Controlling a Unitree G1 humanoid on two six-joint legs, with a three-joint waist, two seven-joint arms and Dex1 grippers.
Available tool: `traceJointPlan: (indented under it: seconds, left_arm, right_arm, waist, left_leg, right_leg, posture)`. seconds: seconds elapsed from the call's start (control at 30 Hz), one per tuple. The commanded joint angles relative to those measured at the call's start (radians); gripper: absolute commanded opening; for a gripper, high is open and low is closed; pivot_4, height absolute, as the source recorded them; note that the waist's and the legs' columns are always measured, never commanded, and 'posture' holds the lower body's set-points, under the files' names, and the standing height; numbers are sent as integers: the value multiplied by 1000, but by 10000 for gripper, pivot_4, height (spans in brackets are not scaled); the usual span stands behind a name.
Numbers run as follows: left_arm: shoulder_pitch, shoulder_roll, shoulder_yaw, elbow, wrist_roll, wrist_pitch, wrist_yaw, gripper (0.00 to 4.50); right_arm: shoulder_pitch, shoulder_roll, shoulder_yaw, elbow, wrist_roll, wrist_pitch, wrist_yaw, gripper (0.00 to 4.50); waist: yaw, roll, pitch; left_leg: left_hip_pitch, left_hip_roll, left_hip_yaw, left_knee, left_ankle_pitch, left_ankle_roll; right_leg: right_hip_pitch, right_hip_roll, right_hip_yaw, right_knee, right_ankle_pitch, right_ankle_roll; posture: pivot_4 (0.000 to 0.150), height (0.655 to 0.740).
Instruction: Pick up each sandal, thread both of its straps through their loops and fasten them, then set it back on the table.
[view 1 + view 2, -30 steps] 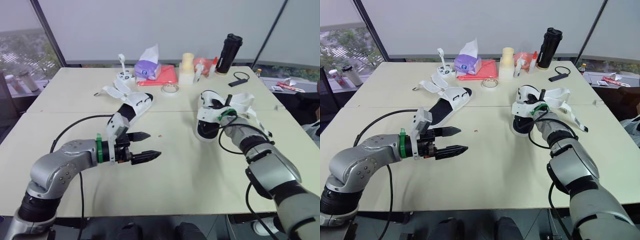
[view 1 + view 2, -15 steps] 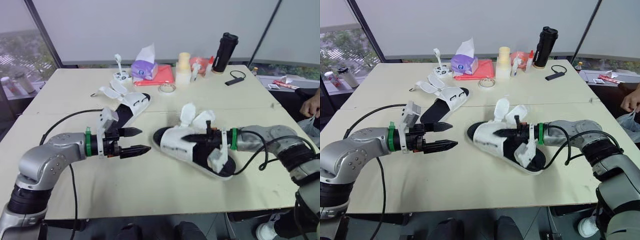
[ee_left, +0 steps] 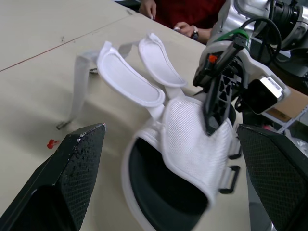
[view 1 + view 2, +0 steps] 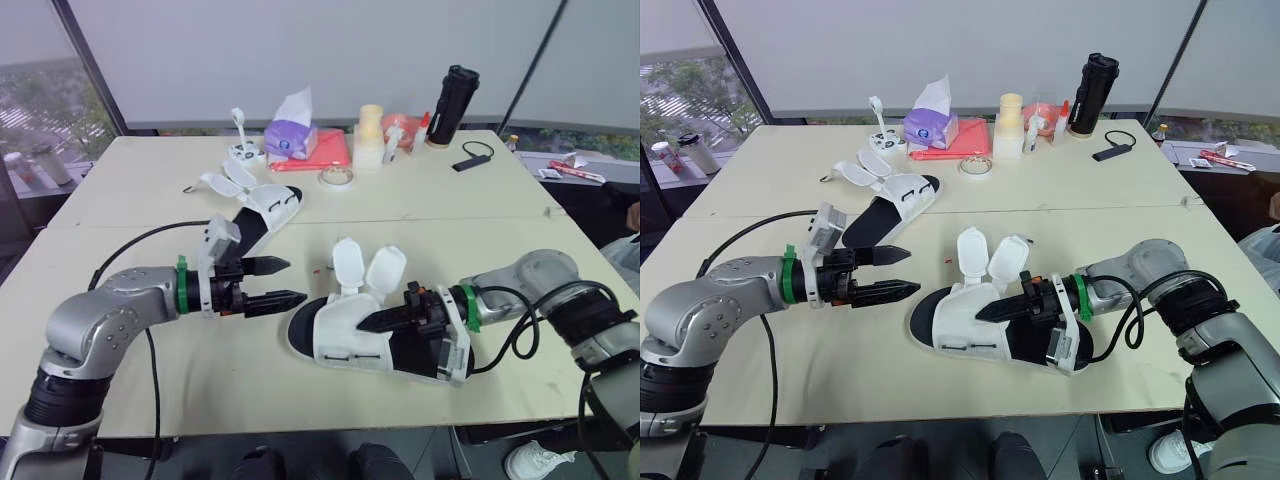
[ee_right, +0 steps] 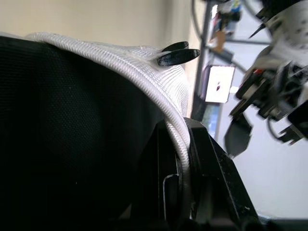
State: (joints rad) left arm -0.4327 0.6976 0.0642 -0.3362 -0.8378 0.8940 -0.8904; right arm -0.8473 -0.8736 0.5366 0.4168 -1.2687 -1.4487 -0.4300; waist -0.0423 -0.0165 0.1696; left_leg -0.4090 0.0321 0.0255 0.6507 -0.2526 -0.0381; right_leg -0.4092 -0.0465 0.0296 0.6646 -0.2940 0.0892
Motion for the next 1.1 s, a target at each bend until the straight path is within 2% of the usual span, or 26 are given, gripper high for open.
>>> traceJointPlan:
  seconds: [0.03,0.17,0.27,0.47,0.5,0.67,0.8,1.1]
  left_arm:
    - [8,-3,6,-34,-13,-2,4,45000]
    - [10,-7,-1,-36,-13,-2,6,45000]
    - [10,-4,-6,-33,-12,-3,-1,45000]
    - [31,18,-41,-24,24,-27,-45,45000]
    - [37,20,-49,-19,37,-39,-54,45000]
    - [57,33,-80,8,100,-97,-99,45000]
    - [66,53,-160,29,188,-182,-172,45000]
    - [59,30,-202,75,268,-272,-217,45000]
  right_arm:
    - [-37,8,10,13,-32,5,-53,360]
    - [-35,18,46,20,-69,19,-78,360]
    - [-43,19,66,38,-74,31,-76,10710]
    - [-43,-7,61,16,-80,83,-102,41712]
    - [-40,-15,47,11,-63,98,-90,44116]
    - [-18,-52,-1,6,32,161,-12,44116]
    - [123,-160,-82,-59,262,242,184,44116]
    - [422,-226,-273,-296,617,466,463,44116]
  waist:
    - [0,0,0]
    - [1,0,0]
    - [0,0,0]
    - [0,0,0]
    - [1,0,0]
    - [1,0,0]
    - [12,0,0]
    - [19,0,0]
  left_leg:
    - [0,0,0,0,0,0]
    - [0,0,0,0,0,0]
    - [0,0,0,0,0,0]
    - [0,0,0,0,0,0]
    - [0,0,0,0,0,0]
    - [0,0,0,0,-1,2]
    - [0,0,0,0,-2,4]
    - [1,0,0,1,-3,5]
  right_leg:
    - [0,0,0,0,0,0]
    - [0,0,0,0,0,0]
    - [0,0,0,0,0,0]
    - [0,0,0,0,0,0]
    - [0,0,0,0,0,0]
    - [0,0,0,0,0,0]
    - [1,-1,0,0,0,0]
    - [2,1,2,1,0,0]
  posture:
    - [1500,7400]
    - [1500,7400]
    - [1500,7400]
    - [1500,7400]
    - [1500,7400]
    - [1500,7400]
    - [1500,7400]
    - [1500,7400]
